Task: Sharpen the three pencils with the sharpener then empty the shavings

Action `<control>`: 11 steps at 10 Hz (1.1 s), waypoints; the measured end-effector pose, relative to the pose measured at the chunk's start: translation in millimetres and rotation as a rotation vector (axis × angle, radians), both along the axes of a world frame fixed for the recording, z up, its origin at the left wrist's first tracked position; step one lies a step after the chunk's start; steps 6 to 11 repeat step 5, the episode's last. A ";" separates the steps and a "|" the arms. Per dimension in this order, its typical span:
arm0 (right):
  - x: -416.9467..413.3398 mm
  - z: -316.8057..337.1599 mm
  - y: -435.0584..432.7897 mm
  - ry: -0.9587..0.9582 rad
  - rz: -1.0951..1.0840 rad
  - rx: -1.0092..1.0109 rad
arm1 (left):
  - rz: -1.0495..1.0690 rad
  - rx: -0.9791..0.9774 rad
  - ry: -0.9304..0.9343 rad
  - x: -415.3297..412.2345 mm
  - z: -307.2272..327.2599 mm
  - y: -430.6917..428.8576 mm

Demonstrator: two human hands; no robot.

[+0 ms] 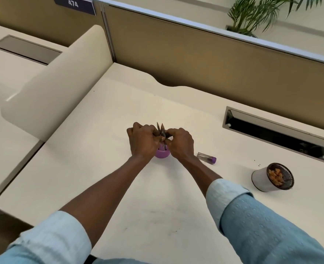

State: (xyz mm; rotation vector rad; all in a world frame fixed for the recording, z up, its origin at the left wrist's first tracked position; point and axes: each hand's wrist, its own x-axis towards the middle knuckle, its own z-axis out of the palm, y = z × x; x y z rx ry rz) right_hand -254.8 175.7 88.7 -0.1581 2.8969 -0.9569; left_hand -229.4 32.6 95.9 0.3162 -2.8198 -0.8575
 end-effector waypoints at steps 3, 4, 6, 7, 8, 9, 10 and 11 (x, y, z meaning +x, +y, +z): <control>4.5 2.2 -0.9 0.029 -0.084 -0.146 | 0.048 -0.045 -0.012 0.4 3.2 -3.3; 5.9 2.8 0.5 0.042 -0.094 -0.171 | 0.045 -0.043 -0.006 3.0 2.8 -2.5; 7.4 -2.2 3.4 0.095 -0.094 -0.192 | 0.047 -0.017 0.017 4.7 1.5 -0.1; 7.4 -2.2 3.4 0.095 -0.094 -0.192 | 0.047 -0.017 0.017 4.7 1.5 -0.1; 7.4 -2.2 3.4 0.095 -0.094 -0.192 | 0.047 -0.017 0.017 4.7 1.5 -0.1; 7.4 -2.2 3.4 0.095 -0.094 -0.192 | 0.047 -0.017 0.017 4.7 1.5 -0.1; 7.4 -2.2 3.4 0.095 -0.094 -0.192 | 0.047 -0.017 0.017 4.7 1.5 -0.1; 7.4 -2.2 3.4 0.095 -0.094 -0.192 | 0.047 -0.017 0.017 4.7 1.5 -0.1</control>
